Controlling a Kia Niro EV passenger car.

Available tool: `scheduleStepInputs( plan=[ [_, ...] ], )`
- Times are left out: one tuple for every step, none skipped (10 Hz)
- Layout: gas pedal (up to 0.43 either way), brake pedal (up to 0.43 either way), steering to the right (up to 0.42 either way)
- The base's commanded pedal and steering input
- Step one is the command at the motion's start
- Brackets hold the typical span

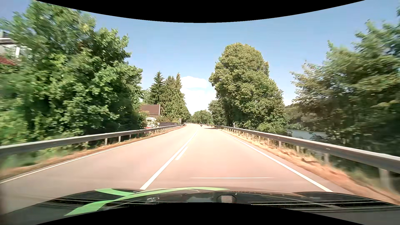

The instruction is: Follow the waypoints while adhering to traffic rules and regulations

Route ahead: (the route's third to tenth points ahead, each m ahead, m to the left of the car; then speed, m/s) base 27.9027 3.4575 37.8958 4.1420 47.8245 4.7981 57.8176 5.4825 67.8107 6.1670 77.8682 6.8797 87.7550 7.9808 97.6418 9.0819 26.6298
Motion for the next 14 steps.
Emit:
scheduleStepInputs(
  plan=[
    [0.220,0.000,-0.010],
    [0.197,0.000,-0.010],
    [0.197,0.000,-0.010],
    [0.197,0.000,-0.011],
    [0.209,0.000,-0.011],
    [0.228,0.000,-0.010],
    [0.240,0.000,-0.011],
    [0.268,0.000,-0.011],
    [0.280,0.000,-0.011],
    [0.299,0.000,-0.010],
    [0.311,0.000,-0.011],
    [0.319,0.000,-0.010],
    [0.319,0.000,-0.011],
    [0.319,0.000,-0.010]
  ],
)
